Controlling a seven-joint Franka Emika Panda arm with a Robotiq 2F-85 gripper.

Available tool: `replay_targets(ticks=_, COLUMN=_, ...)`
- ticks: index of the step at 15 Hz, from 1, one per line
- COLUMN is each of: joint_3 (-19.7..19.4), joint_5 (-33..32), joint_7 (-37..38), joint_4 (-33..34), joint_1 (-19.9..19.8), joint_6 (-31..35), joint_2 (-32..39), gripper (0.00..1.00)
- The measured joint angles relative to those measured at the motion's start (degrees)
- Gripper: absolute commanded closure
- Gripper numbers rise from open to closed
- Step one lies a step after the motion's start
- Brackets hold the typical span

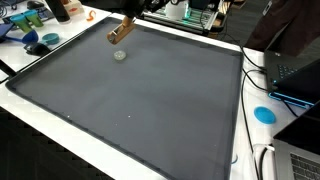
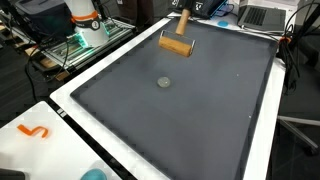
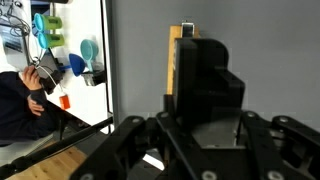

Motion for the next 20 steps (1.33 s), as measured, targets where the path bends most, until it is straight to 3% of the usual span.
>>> replay_targets(ticks=8, joint_3=-0.45, joint_5=2.08, joint_7=-2.12, joint_4=1.25, joint_1=-1.10, joint_6=1.05, joint_2=-0.42, gripper=0.76)
replay_targets(ticks=20, joint_3=-2.88, joint_5=11.01, joint_7=-8.99, joint_4=1.28, joint_1=-5.14, joint_6=6.18, joint_2=-4.04, gripper=0.76)
